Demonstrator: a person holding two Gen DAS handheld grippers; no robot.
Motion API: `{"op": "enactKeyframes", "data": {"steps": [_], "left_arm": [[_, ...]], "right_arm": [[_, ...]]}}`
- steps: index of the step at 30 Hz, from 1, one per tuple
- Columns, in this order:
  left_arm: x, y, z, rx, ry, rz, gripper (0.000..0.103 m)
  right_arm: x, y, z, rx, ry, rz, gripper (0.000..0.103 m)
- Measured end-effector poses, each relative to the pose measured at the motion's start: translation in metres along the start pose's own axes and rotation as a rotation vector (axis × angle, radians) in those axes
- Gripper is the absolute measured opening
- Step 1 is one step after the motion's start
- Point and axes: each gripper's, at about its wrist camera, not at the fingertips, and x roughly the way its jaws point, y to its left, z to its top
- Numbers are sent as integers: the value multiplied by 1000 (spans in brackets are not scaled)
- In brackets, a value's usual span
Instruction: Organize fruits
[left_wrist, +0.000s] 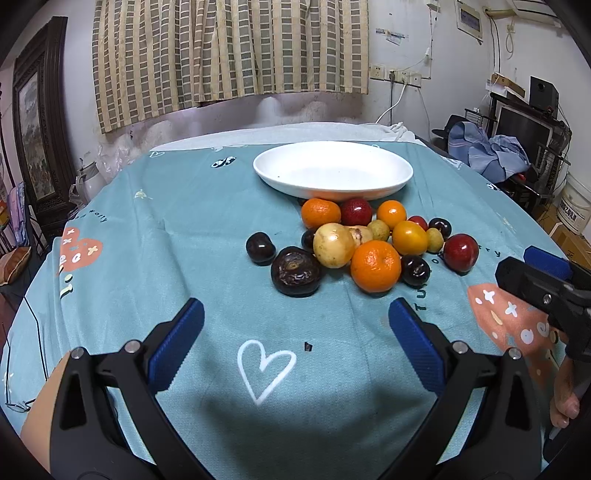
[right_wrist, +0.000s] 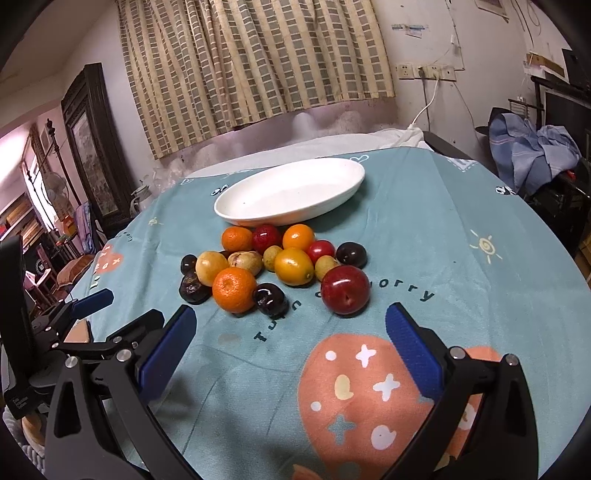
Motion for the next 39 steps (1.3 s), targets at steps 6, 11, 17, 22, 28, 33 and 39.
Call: {"op": "enactKeyframes", "data": {"steps": [6, 11, 17, 22, 28, 33, 39], "left_arm": [[0, 0, 0, 0, 0, 1, 101], [-1, 0, 0, 1, 1, 0, 101], [-1, 0, 0, 1, 2, 0, 101], [0, 3, 0, -2, 2, 1, 101], [0, 4, -1, -2, 4, 1, 101], [2, 6, -2, -3, 7, 2, 101], [3, 8, -3, -4, 9, 3, 101]], "right_arm": [[1, -2, 0, 9, 5, 22, 102], [1, 2, -1, 0, 12, 34, 102], [1, 3, -2, -2, 10, 2, 102], [-2, 3, -1, -8, 0, -10, 102], [-3, 3, -1, -13, -1, -10, 102], [-3, 3, -1, -12, 0, -9, 102], [-3, 3, -1, -12, 0, -9, 102]]}}
